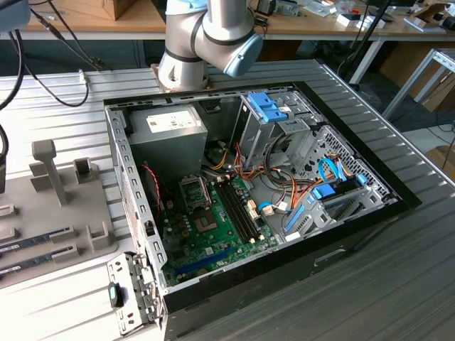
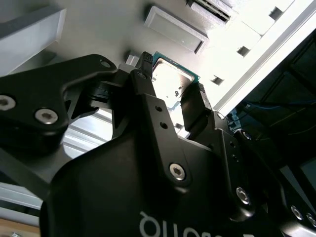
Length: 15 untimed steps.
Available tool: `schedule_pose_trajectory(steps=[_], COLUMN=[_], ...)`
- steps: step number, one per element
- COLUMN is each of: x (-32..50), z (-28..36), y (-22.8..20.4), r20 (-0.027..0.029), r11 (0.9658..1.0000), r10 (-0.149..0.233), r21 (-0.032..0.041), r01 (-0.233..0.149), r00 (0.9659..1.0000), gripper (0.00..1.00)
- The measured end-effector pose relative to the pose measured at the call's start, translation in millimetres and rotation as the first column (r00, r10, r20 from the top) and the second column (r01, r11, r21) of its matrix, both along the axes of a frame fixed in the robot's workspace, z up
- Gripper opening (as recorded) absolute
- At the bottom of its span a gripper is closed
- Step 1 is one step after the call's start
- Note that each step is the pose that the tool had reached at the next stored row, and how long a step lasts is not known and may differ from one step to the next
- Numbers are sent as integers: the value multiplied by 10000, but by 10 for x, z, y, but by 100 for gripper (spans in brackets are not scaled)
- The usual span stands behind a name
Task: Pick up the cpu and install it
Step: 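Pick up the cpu and move it towards the insertion slot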
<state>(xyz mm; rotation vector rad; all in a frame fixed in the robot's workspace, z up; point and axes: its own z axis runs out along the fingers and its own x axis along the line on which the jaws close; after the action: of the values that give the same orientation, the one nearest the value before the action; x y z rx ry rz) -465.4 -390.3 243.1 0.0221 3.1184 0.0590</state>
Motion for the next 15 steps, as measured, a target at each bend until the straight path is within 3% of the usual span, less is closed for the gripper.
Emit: schedule_pose_trajectory(steps=[15], x=[0], z=[71], y=[0], r20=[0], r11=[10000], r10=[0], r21=[0], r01=[0], r00=[10000], gripper=[47])
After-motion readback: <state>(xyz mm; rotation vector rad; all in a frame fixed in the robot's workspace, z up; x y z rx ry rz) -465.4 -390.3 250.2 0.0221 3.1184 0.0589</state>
